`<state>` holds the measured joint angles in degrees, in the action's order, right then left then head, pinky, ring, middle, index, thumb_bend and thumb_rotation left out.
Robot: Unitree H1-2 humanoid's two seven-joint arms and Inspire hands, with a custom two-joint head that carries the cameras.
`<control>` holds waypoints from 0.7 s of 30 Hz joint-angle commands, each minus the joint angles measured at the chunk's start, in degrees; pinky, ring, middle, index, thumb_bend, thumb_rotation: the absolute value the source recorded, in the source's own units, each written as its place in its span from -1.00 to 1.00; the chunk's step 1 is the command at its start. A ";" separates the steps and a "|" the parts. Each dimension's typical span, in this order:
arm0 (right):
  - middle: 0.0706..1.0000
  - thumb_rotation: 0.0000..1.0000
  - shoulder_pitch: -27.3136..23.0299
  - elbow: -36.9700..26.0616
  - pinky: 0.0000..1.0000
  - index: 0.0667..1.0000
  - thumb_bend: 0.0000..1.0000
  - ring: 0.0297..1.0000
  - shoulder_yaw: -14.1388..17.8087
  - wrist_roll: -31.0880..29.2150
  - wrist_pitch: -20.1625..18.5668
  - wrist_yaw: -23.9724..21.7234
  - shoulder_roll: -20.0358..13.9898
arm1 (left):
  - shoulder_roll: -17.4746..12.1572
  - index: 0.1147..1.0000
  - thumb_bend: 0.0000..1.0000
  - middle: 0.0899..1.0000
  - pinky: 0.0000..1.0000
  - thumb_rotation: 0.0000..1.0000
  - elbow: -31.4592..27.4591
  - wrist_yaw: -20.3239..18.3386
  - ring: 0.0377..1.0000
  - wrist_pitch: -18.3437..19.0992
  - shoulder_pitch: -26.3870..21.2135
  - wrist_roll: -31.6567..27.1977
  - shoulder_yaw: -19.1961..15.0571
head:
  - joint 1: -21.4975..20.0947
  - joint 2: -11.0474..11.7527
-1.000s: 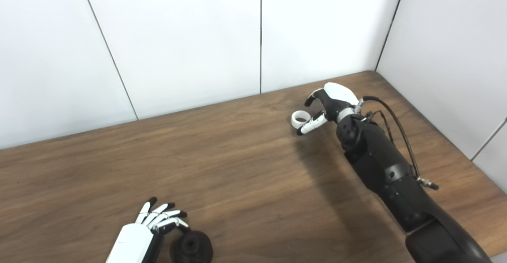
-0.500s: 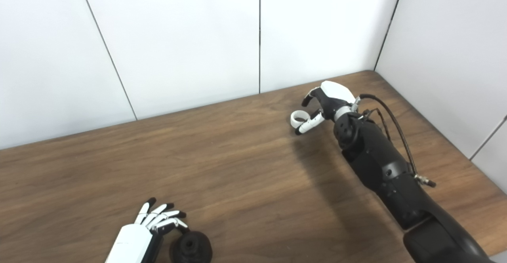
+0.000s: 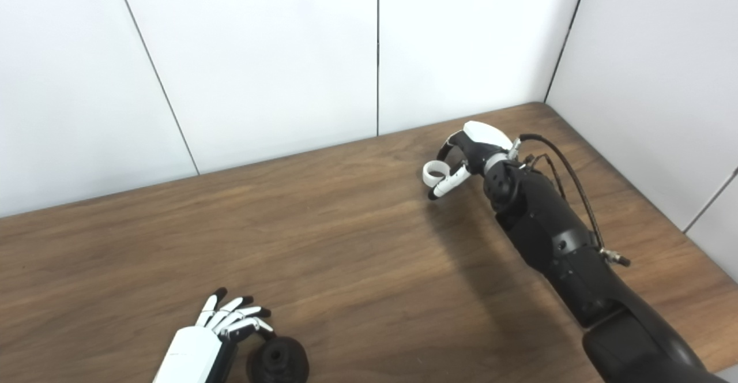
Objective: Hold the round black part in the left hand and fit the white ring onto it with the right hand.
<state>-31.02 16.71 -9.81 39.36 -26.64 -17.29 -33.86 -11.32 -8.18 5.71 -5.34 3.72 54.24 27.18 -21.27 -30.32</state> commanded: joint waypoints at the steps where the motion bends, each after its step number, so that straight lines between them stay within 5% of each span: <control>1: 0.79 -0.46 -3.29 -1.06 0.76 0.30 0.64 0.93 0.81 1.16 -0.26 0.40 -1.08 | -1.03 -0.17 0.05 0.48 1.00 -0.88 2.46 0.04 0.73 0.59 3.13 1.70 0.45 | -0.06 -0.05; 21: 0.79 -0.45 -3.43 -0.77 0.74 0.27 0.61 0.92 0.43 1.67 -0.14 0.33 -1.23 | -0.93 -0.17 0.05 0.49 1.00 -0.88 2.16 -0.17 0.75 0.85 3.09 2.16 0.43 | 0.10 -0.49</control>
<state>-31.05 16.89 -9.83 40.05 -26.65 -18.15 -33.67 -11.32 -8.48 5.71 -5.02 3.98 54.95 27.12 -21.09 -30.76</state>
